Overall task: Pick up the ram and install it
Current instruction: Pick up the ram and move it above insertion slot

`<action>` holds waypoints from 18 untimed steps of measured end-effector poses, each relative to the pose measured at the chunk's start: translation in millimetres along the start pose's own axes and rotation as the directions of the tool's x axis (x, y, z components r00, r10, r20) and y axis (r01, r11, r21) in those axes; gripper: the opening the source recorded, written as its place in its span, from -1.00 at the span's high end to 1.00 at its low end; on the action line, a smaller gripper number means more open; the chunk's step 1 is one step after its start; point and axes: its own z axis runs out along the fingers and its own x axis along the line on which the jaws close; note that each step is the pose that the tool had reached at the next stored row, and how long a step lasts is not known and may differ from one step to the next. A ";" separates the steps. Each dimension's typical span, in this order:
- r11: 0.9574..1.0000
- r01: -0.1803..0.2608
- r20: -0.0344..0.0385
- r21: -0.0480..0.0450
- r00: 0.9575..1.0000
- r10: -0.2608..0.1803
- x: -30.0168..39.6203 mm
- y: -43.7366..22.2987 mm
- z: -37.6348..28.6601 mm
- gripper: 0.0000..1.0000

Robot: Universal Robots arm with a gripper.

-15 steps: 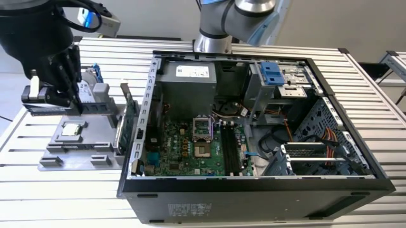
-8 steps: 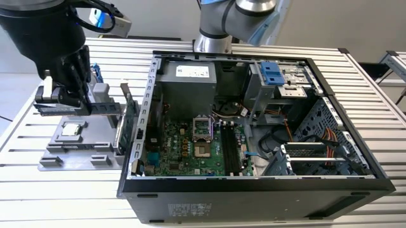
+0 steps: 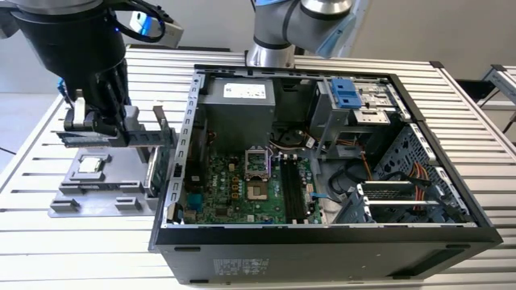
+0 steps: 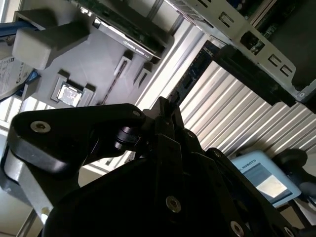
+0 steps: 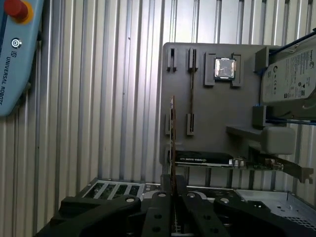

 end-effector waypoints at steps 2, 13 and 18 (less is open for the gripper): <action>1.000 0.000 0.000 0.000 1.000 0.000 0.2 -4.4 -0.1 1.00; 1.000 0.000 0.000 0.000 1.000 0.000 1.1 -28.3 -0.7 1.00; 1.000 0.000 0.000 0.000 1.000 0.000 1.5 -39.7 -1.0 1.00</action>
